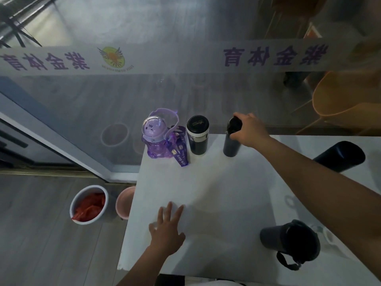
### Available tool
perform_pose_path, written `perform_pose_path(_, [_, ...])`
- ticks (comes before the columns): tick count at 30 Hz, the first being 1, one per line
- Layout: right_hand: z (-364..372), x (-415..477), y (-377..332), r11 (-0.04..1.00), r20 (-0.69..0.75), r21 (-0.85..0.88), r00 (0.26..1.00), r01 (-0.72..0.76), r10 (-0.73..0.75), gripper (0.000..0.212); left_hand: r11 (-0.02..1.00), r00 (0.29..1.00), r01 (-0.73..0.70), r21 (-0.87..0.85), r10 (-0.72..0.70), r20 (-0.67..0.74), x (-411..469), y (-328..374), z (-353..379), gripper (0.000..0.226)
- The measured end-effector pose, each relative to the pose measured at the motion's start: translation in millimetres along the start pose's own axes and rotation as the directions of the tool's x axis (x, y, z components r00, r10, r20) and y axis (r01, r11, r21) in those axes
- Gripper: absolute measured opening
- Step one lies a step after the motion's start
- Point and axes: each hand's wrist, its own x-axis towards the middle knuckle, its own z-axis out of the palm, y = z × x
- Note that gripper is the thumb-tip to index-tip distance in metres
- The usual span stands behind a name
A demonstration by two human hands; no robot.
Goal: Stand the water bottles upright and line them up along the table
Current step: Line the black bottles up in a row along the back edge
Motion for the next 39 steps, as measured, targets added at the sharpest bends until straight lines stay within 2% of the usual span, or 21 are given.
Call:
perform_pose_path(6, [2,-2,1,1.000,-0.016,0.011,1.000,-0.018,0.018,0.077,1.000,1.000,0.005,0.002,-0.005,0.008,1,1,1,0.084])
perform_pose_path(11, [-11,-18,1,0.999,-0.001,0.043,1.000,-0.009,0.009,0.091,1.000,1.000,0.015,-0.015,-0.015,0.006,3,3,-1,0.084])
perform_pose_path(16, [-37,-86,18,0.990,-0.074,0.141,0.997,0.005,0.005,0.068,0.991,1.000,0.015,-0.135,-0.017,-0.012,3,26,-8,0.076])
perform_pose_path(19, [-43,-145,40,0.982,-0.037,0.185,0.998,-0.033,0.041,0.063,0.990,1.000,-0.017,-0.143,0.014,-0.019,1,44,-6,0.077])
perform_pose_path(22, [-37,-199,69,0.979,0.016,0.186,0.997,-0.081,0.079,0.069,0.986,0.999,-0.017,-0.163,0.011,-0.036,0,59,0,0.081])
perform_pose_path(26, [-20,-259,95,0.983,0.118,0.142,0.988,-0.117,0.100,0.075,0.986,0.997,0.011,-0.164,-0.023,-0.076,-1,76,10,0.084])
perform_pose_path(28, [-8,-280,100,0.993,0.139,0.062,0.986,-0.098,0.089,0.078,0.988,0.995,0.028,-0.150,-0.042,-0.090,-2,83,16,0.085])
perform_pose_path(30, [5,-293,104,0.998,0.121,0.017,0.991,-0.062,0.060,0.080,0.989,0.993,0.049,-0.137,-0.063,-0.102,-4,87,21,0.085])
perform_pose_path(34, [22,-297,111,0.998,0.014,0.033,0.999,-0.046,0.046,0.076,0.996,0.995,0.052,-0.068,-0.057,-0.077,-9,85,28,0.081])
perform_pose_path(39, [2,-270,114,0.996,-0.016,0.089,0.999,-0.032,0.034,0.072,1.000,1.000,-0.007,0.010,0.007,-0.030,-10,72,28,0.081])
